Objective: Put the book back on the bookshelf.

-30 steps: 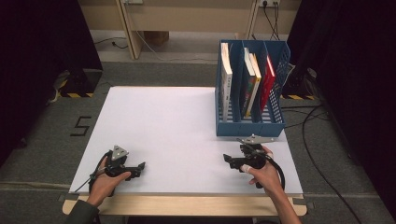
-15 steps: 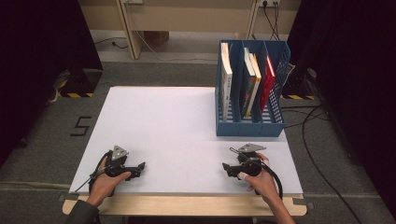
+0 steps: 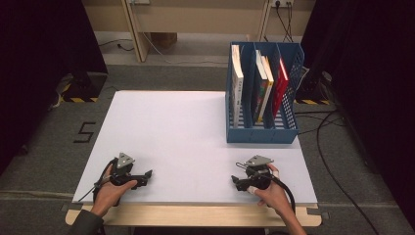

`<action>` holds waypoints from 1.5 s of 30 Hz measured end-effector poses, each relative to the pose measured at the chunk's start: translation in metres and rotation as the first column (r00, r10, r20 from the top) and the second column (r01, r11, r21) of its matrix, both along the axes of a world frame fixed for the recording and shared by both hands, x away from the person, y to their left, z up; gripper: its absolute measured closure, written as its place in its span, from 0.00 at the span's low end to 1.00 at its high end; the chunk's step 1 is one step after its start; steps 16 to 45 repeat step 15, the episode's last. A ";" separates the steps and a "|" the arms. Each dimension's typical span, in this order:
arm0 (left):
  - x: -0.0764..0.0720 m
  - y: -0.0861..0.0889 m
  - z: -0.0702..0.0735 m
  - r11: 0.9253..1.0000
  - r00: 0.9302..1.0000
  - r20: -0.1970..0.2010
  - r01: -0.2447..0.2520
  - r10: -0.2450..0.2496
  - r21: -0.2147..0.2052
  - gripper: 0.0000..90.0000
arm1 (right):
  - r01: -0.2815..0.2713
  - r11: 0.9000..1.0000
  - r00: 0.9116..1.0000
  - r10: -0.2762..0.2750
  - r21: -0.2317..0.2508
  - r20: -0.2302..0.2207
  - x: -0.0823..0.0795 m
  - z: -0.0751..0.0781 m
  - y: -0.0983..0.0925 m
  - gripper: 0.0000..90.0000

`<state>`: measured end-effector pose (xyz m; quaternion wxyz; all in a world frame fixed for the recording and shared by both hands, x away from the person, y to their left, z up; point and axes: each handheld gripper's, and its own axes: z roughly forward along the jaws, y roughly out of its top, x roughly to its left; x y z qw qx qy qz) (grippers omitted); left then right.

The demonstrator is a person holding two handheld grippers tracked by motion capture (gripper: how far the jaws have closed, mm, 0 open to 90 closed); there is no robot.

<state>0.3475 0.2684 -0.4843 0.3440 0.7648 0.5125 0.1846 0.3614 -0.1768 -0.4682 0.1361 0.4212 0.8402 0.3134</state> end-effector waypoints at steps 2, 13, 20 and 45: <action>0.000 0.000 0.000 1.000 1.000 0.000 0.000 0.000 0.000 0.11 | 0.002 1.000 1.000 -0.002 0.012 0.009 -0.002 -0.001 -0.001 0.17; 0.000 0.000 0.000 1.000 1.000 0.000 0.000 0.000 -0.001 0.11 | 0.005 0.999 0.999 -0.007 0.045 0.049 -0.006 -0.006 -0.004 0.17; 0.000 0.000 0.000 1.000 1.000 0.000 0.000 0.000 -0.001 0.11 | 0.002 0.999 0.999 -0.005 0.045 0.053 -0.006 -0.006 -0.004 0.17; 0.000 0.000 0.000 1.000 1.000 0.000 0.000 0.000 -0.001 0.11 | 0.002 0.999 0.999 -0.005 0.045 0.053 -0.006 -0.006 -0.004 0.17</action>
